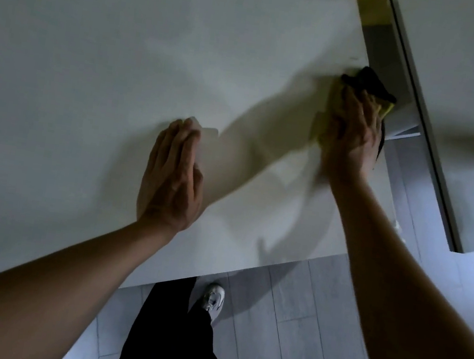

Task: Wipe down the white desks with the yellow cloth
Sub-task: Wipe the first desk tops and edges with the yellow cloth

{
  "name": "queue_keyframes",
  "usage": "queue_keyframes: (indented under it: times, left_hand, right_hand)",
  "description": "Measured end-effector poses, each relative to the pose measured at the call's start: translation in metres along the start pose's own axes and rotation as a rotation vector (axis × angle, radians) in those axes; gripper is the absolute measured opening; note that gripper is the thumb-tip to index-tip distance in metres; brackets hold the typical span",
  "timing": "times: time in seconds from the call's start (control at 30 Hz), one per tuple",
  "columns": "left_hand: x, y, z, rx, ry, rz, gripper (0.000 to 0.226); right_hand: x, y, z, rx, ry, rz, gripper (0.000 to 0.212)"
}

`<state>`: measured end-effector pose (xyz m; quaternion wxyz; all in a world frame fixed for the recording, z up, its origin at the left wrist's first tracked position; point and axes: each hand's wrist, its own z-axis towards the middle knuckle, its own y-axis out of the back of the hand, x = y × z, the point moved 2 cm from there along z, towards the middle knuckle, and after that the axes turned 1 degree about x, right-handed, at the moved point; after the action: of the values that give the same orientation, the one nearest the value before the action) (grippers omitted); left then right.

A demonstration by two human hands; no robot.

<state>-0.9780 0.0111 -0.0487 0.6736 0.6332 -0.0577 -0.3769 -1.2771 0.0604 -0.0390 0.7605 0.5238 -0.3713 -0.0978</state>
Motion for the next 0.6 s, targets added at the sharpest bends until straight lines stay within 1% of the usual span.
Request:
queue_keyframes:
  times: [0.07,0.1,0.2,0.27,0.33,0.4,0.43,0.47,0.5,0.53,0.6]
  left_hand:
    - [0.000,0.000,0.000,-0.003,-0.002,0.000,0.055]
    - [0.001,0.000,0.000,-0.003,-0.007,0.001,0.055]
    - [0.001,0.000,0.002,0.007,-0.003,0.012,0.056]
    - [0.002,-0.001,0.001,0.019,0.018,0.030,0.055]
    - [0.002,-0.001,0.000,0.035,0.039,0.050,0.054]
    - [0.003,0.000,0.000,0.052,0.044,0.053,0.053]
    - [0.004,0.001,0.000,0.057,0.035,0.045,0.053]
    - [0.004,0.003,0.001,0.063,0.021,0.031,0.053]
    - [0.003,0.004,0.002,0.071,0.006,0.020,0.054]
    - [0.004,0.006,0.004,0.076,-0.005,0.022,0.053]
    - [0.006,0.009,0.012,0.077,-0.012,0.059,0.052]
  right_hand:
    - [0.023,-0.005,-0.006,0.010,-0.011,0.003,0.053]
    - [0.039,-0.008,-0.011,0.038,0.043,0.016,0.052]
    - [0.101,-0.029,-0.033,0.133,0.353,0.143,0.037]
    - [0.134,-0.041,-0.049,0.274,0.495,0.197,0.042]
    - [0.142,-0.047,-0.050,0.377,0.622,0.172,0.047]
    - [0.129,-0.044,-0.038,0.401,0.711,0.166,0.045]
    - [0.119,-0.039,-0.031,0.383,0.723,0.181,0.042]
    - [0.107,-0.034,-0.023,0.347,0.701,0.202,0.038]
    - [0.090,-0.028,-0.014,0.298,0.627,0.203,0.035]
    - [0.072,-0.023,-0.005,0.250,0.500,0.178,0.035]
    - [0.036,-0.008,0.016,0.170,0.198,0.111,0.042]
